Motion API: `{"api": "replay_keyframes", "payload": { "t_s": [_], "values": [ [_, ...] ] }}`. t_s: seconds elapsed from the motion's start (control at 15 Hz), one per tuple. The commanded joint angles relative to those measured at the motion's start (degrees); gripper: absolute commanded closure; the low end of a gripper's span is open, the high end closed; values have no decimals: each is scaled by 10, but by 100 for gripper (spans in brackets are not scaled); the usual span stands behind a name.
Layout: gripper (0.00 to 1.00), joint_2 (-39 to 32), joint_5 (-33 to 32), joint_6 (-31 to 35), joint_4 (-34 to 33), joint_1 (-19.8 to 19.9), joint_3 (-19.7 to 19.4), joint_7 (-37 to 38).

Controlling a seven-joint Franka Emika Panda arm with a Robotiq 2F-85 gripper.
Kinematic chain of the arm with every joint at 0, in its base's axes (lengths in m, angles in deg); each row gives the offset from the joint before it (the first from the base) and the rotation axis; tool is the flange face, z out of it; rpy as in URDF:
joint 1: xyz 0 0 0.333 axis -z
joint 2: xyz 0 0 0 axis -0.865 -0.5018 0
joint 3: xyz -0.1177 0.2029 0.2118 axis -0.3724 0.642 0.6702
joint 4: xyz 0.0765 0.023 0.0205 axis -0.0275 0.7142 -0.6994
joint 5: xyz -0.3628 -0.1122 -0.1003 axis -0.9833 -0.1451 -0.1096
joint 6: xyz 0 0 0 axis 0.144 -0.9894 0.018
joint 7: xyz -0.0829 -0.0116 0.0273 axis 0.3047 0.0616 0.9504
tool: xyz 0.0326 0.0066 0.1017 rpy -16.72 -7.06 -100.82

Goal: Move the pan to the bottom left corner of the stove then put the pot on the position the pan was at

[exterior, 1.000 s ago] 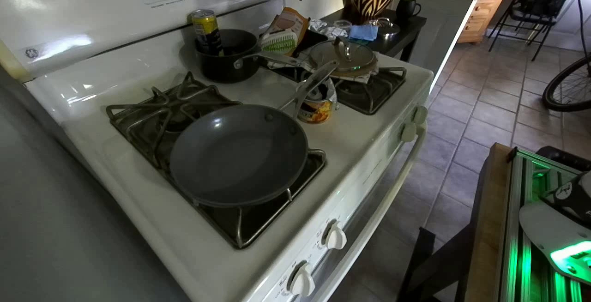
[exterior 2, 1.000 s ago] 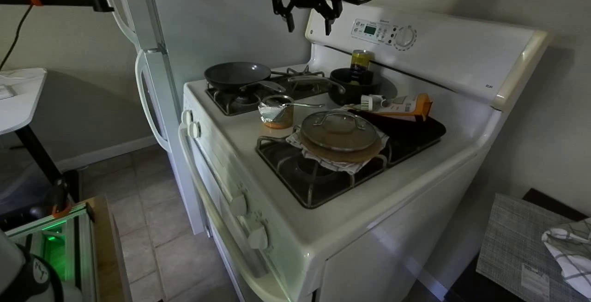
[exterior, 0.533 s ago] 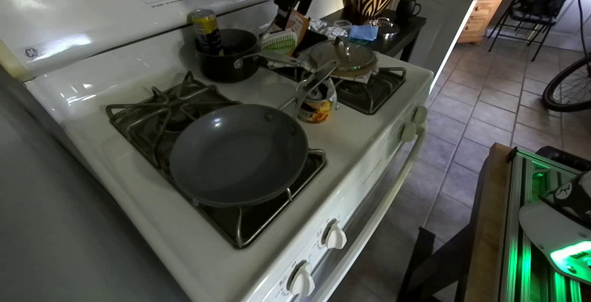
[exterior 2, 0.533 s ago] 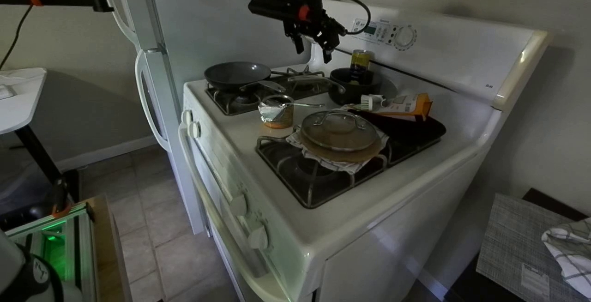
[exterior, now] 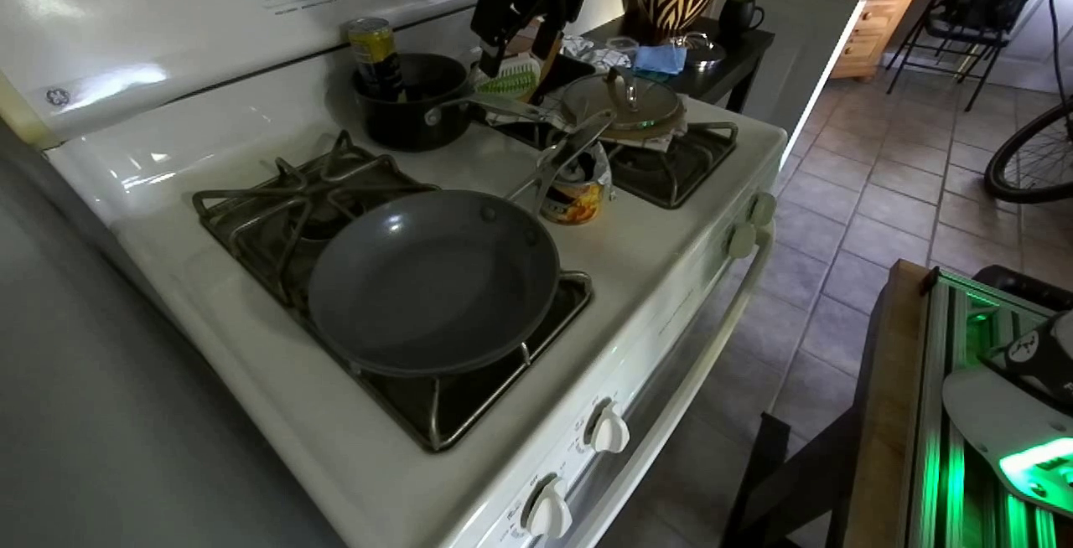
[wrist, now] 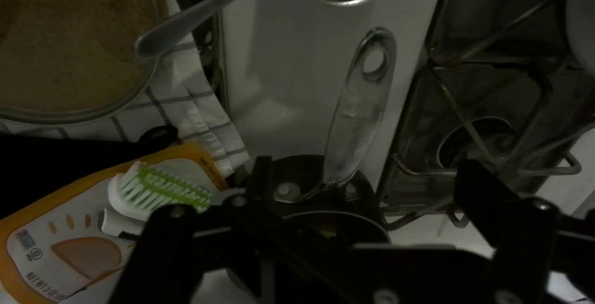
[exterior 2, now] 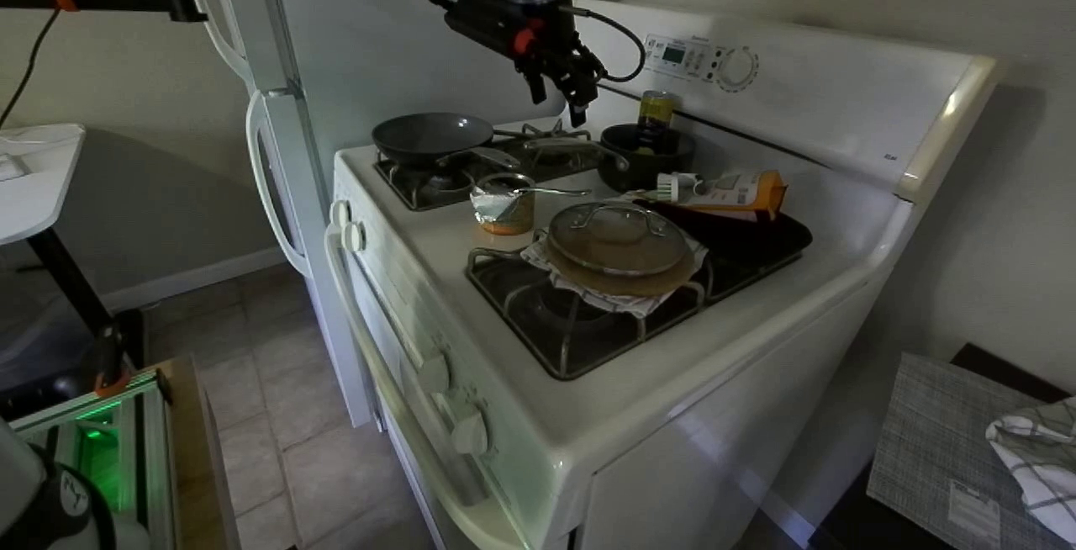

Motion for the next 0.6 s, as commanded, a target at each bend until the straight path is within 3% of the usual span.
{"api": "replay_keyframes", "payload": {
  "t_s": [0.0, 0.53],
  "values": [
    [0, -22, -10, 30, -2, -2, -3, 11],
    [0, -83, -20, 94, -17, -11, -15, 50]
  ]
}}
